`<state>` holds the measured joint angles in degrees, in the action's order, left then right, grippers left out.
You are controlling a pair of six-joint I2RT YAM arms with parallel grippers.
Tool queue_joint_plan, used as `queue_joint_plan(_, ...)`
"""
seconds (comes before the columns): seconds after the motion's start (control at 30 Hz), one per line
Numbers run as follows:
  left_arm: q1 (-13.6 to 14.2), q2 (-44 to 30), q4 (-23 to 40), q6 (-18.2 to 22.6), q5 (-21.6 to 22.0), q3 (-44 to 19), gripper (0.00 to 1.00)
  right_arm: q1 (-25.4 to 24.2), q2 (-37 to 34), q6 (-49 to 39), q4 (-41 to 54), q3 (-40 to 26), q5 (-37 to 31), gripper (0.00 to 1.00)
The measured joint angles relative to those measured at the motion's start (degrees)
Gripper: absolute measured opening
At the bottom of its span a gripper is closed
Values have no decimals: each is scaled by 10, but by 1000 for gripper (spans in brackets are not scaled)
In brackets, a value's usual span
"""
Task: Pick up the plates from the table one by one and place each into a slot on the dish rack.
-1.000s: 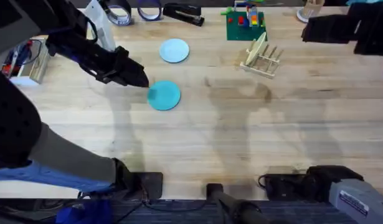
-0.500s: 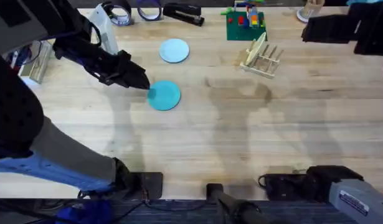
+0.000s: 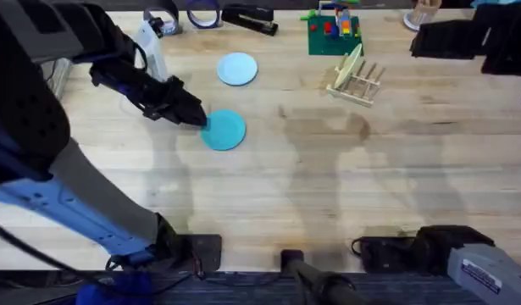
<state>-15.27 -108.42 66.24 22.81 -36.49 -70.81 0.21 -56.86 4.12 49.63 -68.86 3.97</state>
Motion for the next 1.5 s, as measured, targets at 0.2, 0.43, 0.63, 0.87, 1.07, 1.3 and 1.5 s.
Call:
queue_joint_plan(0.2, -1, -50, -14, 2, -13, 0, 41, 0, 0, 0, 0, 0, 0, 995)
queue_joint_plan(0.43, -4, -85, -22, 1, -70, -2, 41, 0, 0, 0, 0, 0, 0, 995)
queue_joint_plan(0.63, -4, -94, -32, 1, -95, -2, 41, 0, 0, 0, 0, 0, 0, 995)
queue_joint_plan(0.87, -4, -94, -36, 1, -98, -2, 40, 0, 0, 6, 0, 0, 0, 994)
queue_joint_plan(1.07, -4, -94, -37, 1, -98, -2, 40, 0, -25, 39, 1, 0, 26, 993)
queue_joint_plan(1.3, -4, -94, -37, 1, -98, -2, 41, 9, -83, 92, 1, 0, 100, 995)
queue_joint_plan(1.5, -4, -94, -37, 1, -98, -2, 40, 57, -138, 147, 0, 0, 135, 995)
